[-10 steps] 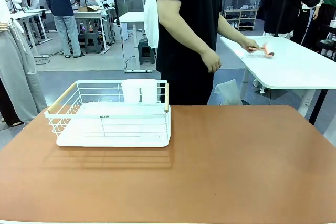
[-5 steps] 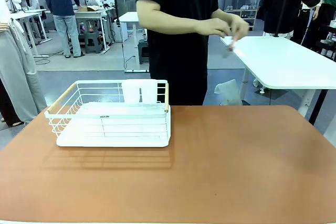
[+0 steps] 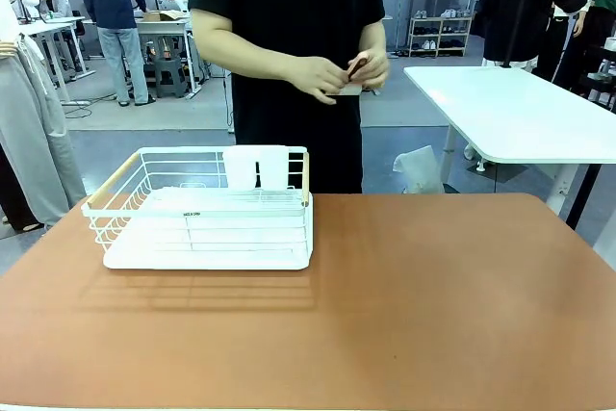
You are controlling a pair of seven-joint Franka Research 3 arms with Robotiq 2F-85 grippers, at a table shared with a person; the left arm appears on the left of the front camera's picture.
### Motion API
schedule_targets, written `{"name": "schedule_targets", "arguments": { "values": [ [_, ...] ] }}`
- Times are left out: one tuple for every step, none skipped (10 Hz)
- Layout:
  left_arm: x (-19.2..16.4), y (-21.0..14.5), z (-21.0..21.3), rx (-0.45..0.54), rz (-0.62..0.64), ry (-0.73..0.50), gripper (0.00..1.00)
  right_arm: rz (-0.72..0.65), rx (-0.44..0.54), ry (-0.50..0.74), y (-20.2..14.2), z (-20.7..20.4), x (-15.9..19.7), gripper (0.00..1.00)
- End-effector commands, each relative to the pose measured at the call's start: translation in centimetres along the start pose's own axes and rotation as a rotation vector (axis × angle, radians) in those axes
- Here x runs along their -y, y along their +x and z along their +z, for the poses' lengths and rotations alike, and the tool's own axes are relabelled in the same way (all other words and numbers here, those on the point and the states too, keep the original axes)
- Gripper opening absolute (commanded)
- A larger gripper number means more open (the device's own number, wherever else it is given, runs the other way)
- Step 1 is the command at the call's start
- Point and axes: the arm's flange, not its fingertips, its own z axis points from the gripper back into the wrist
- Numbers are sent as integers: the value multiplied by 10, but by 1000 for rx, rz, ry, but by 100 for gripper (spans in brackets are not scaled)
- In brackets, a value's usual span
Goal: Clean the table.
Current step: Pick up the Lint Roller when the human hands it over.
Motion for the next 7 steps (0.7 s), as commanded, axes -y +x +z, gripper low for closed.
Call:
{"name": "schedule_targets", "arguments": {
  "values": [
    [-1, 0, 3, 6, -24, -26, 100, 20, 4, 21, 1, 1, -1, 100],
    [-1, 0, 3, 6, -24, -26, 100, 20, 4, 21, 1, 1, -1, 100],
    [-1, 0, 3, 6, -24, -26, 100, 20, 4, 21, 1, 1, -1, 100],
    [-1, 0, 3, 6, -24, -26, 100, 20, 4, 21, 1, 1, -1, 100],
    [-1, 0, 3, 6, -24, -26, 100, 20, 4, 21, 1, 1, -1, 100],
    [-1, 0, 3, 6, -24, -26, 100, 20, 4, 21, 1, 1, -1, 100],
    [-1, 0, 3, 6, -24, -26, 100, 20, 4, 21, 1, 1, -1, 100]
  ]
}}
